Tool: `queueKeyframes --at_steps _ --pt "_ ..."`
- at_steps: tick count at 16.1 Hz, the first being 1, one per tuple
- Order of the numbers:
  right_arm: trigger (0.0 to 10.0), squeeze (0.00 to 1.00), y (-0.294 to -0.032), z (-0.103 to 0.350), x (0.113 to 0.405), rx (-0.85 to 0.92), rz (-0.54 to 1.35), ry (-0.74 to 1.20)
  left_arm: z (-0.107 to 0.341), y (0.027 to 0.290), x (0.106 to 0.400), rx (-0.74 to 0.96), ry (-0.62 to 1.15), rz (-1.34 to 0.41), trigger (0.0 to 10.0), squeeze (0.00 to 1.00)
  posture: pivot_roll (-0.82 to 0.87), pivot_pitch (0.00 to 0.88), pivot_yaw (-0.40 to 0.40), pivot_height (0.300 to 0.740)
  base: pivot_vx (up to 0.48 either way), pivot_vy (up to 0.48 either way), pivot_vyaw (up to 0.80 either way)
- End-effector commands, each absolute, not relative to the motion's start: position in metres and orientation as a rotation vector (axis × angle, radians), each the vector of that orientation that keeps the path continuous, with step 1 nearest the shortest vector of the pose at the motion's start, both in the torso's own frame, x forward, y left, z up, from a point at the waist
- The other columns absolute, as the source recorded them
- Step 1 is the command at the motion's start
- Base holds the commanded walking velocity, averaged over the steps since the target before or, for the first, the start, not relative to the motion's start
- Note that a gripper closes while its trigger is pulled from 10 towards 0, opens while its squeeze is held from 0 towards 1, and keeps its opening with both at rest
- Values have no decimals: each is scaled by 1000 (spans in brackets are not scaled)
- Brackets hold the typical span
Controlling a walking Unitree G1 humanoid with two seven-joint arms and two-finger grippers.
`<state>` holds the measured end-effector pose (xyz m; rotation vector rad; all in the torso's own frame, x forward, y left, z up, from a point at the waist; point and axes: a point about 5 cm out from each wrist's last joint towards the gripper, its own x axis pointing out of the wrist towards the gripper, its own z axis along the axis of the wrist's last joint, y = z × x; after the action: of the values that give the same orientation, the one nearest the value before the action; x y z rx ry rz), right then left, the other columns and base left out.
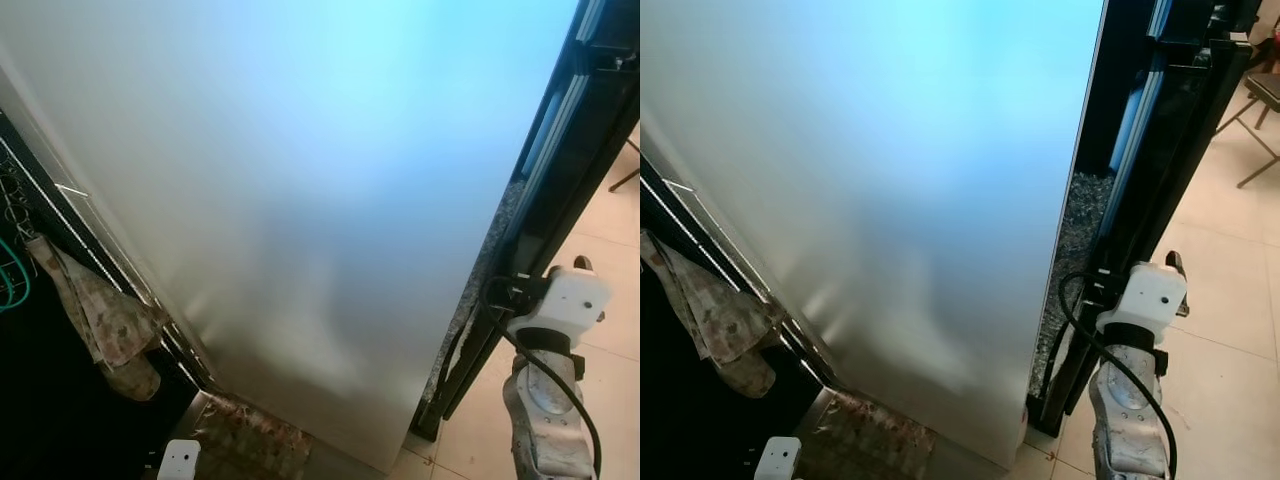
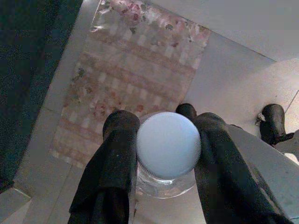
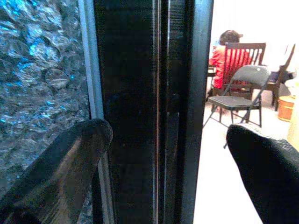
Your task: Restocking fridge
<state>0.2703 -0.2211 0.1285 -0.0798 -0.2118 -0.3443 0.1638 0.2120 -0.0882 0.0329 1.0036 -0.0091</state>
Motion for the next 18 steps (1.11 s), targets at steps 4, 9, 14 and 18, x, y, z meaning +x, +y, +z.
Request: queueKeyframes --at_steps 4,9,14,18 --pt "10000 0 -210 128 277 -47 -288 -193 -89 215 161 41 1018 -1 10000 0 -130 0 89 740 0 0 0" --pt "10000 0 -216 132 277 -46 -321 -209 -89 214 162 39 1019 -3 10000 0 -125 0 87 740 0 0 0" --pt "10000 0 -224 131 276 -43 -370 -211 -89 215 162 41 1018 -2 10000 0 -122 0 90 740 0 0 0" --pt "10000 0 -239 131 273 -69 -463 -207 -88 215 162 47 1019 -8 10000 0 -134 0 99 740 0 0 0"
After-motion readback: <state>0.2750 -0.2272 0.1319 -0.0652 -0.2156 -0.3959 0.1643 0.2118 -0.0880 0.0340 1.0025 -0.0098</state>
